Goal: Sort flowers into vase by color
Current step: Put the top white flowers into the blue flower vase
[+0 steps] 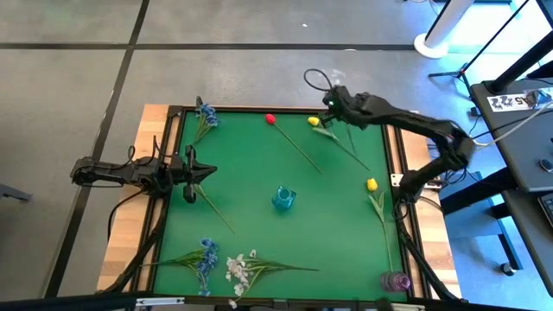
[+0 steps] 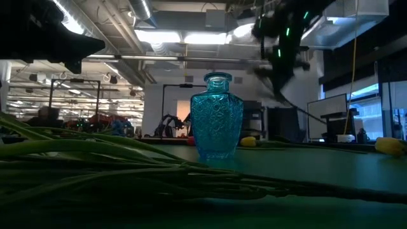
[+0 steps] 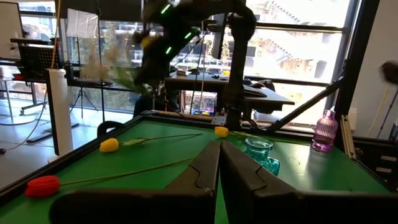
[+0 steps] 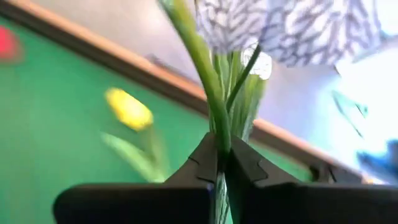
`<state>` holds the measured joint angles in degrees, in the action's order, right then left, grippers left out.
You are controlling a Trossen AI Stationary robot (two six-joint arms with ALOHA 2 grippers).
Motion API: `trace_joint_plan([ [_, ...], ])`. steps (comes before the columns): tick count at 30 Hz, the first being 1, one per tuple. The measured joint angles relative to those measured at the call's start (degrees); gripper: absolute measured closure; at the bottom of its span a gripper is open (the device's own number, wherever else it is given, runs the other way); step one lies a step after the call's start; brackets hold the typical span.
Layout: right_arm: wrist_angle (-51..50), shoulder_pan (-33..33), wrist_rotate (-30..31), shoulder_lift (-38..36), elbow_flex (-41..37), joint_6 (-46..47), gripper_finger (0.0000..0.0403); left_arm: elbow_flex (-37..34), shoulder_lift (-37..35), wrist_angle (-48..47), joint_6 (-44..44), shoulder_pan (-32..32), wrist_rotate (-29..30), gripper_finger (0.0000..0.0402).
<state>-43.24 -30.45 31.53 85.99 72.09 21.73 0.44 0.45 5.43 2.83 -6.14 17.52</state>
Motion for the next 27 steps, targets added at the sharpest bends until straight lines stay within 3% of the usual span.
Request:
trace_joint_plan([
  [6, 21.27, 18.13, 1.41, -8.22, -2.22, -2.68, 0.0386, 0.00, 0.00, 0.00, 0.00, 0.01, 0.02, 0.0392],
  [14, 44.27, 39.93, 2.82, -7.03, -2.51, -11.96, 0.0391, 0.01, 0.01, 0.00, 0.00, 0.00, 0.01, 0.0392],
  [20, 50.66, 46.47, 11.71, -2.40, -2.54, -14.48, 0.0393, -0.01, 0.00, 0.00, 0.02, 0.00, 0.00, 0.0392],
  [27, 57.18, 46.92, 12.11, 2.62, -2.56, -17.11, 0.0391, -0.01, 0.00, 0.02, 0.00, 0.00, 0.00, 0.0392],
])
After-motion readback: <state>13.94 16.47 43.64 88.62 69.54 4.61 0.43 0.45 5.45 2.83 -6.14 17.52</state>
